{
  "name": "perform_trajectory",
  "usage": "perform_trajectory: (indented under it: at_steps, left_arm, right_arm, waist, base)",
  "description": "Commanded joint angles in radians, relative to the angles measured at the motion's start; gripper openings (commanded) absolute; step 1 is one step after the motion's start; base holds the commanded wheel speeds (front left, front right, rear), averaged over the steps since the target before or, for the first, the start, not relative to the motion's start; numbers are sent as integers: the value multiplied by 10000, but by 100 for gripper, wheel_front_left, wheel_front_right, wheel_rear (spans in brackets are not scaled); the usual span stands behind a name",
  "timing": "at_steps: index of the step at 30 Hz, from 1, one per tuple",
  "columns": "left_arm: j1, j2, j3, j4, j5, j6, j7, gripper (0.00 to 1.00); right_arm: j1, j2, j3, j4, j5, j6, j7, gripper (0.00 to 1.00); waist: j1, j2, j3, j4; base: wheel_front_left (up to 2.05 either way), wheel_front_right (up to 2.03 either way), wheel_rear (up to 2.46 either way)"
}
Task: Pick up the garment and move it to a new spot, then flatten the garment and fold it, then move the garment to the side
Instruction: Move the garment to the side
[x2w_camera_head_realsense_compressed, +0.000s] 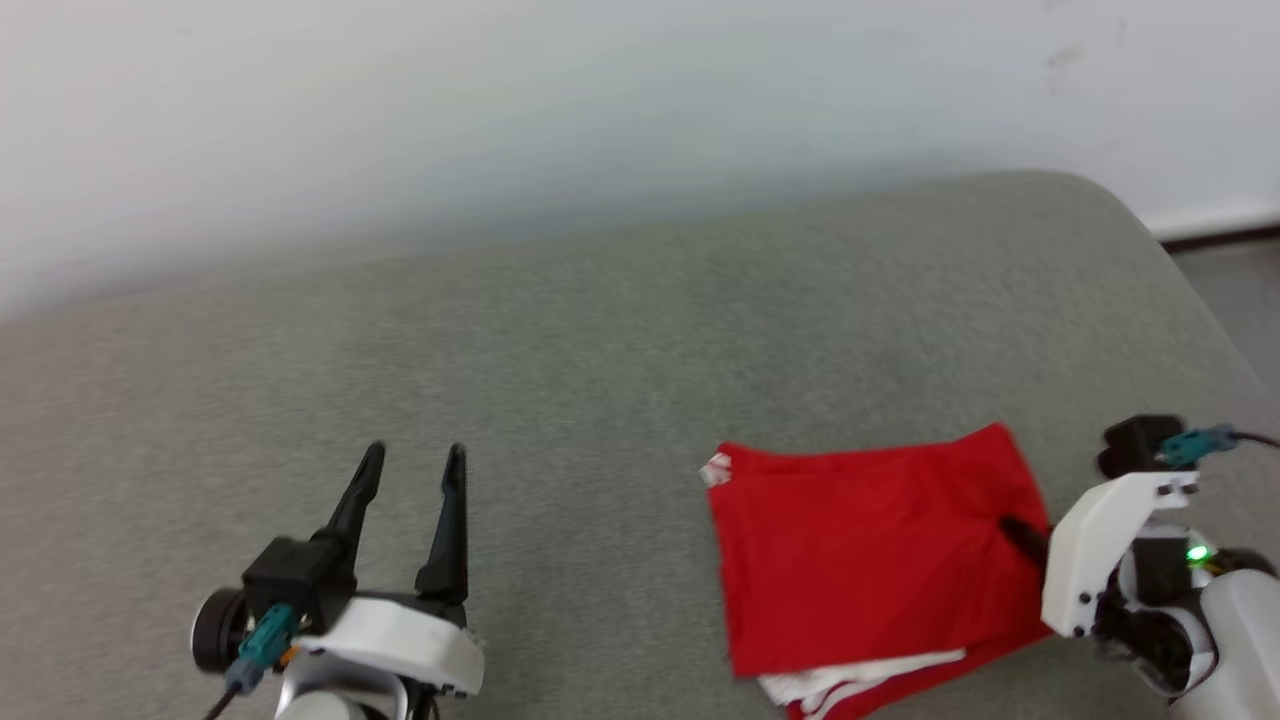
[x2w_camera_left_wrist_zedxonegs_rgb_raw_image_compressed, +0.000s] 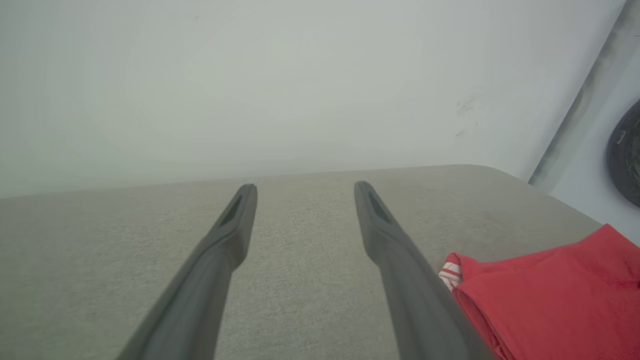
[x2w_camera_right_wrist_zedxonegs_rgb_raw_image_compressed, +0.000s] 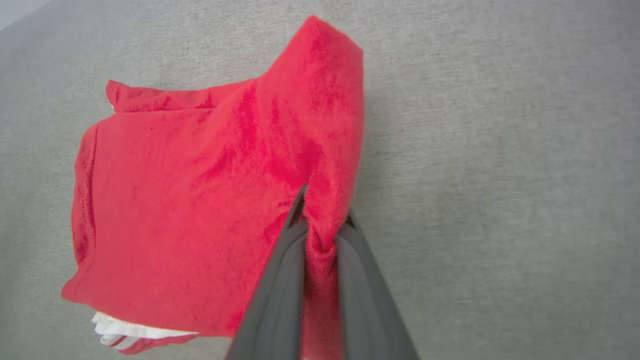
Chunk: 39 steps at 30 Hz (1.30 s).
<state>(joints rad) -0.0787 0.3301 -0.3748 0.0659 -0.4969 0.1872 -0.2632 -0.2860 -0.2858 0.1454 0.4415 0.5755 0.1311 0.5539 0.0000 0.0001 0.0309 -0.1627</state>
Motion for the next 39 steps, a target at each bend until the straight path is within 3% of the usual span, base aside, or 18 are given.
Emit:
perform_trajectory:
  at_steps: [1, 8, 12, 19, 25, 26, 27, 28, 34, 39]
  left_arm:
    - [-389, -60, -71, -108, 130, -137, -19, 100]
    - [-1697, 160, -503, -498, 597, -615, 256, 100]
    - [-2462, 389, -577, -827, 849, -807, 523, 100]
    - [-3487, 841, -490, -1536, 1184, -929, 973, 100]
    - [-3940, 1104, -457, -2038, 1372, -945, 1196, 100]
    - [-3988, 1156, -458, -2093, 1412, -950, 1250, 100]
    - [-4020, 1190, -460, -2138, 1431, -951, 1266, 100]
    - [-4035, 1207, -473, -2169, 1435, -954, 1295, 100]
    - [-3855, 1203, -547, -1995, 1428, -849, 1343, 100]
    - [-3390, 911, -630, -1453, 1184, -785, 955, 100]
  right_arm:
    - [-439, -209, -111, 314, -373, -7, -242, 0]
    - [-2019, -798, -833, 1778, -1891, -9, -1481, 0]
    - [-3039, -944, -1935, 2661, -2817, -9, -2277, 0]
    - [-4550, -1218, -4336, 3528, -4280, -7, -3567, 0]
    - [-5037, -987, -5593, 3609, -5355, -7, -4769, 0]
    - [-5060, -857, -5732, 3727, -5505, -7, -4888, 16]
    - [-5091, -738, -5853, 3843, -5658, -7, -4984, 49]
    - [-5155, -655, -5974, 3920, -5845, -7, -5119, 100]
    - [-5156, -334, -6928, 4319, -6740, -7, -5928, 100]
    - [-4663, -321, -7613, 4399, -7130, -7, -6290, 100]
  waist:
    - [0, -1, 802, -980]
    - [0, -1, 2665, -1705]
    - [0, -1, 3759, -1882]
    - [0, -1, 5250, -1807]
    - [0, -1, 5935, -1621]
    - [0, -1, 6000, -1600]
    - [0, -1, 6054, -1585]
    - [0, -1, 6085, -1573]
    - [0, -1, 5811, -1515]
    - [0, -1, 4757, -1411]
  base:
    - [0, 0, 0]
    - [0, 0, 0]
    - [0, 0, 0]
    - [0, 0, 0]
    - [0, 0, 0]
    - [0, 0, 0]
    - [0, 0, 0]
    - [0, 0, 0]
    - [0, 0, 0]
    - [0, 0, 0]
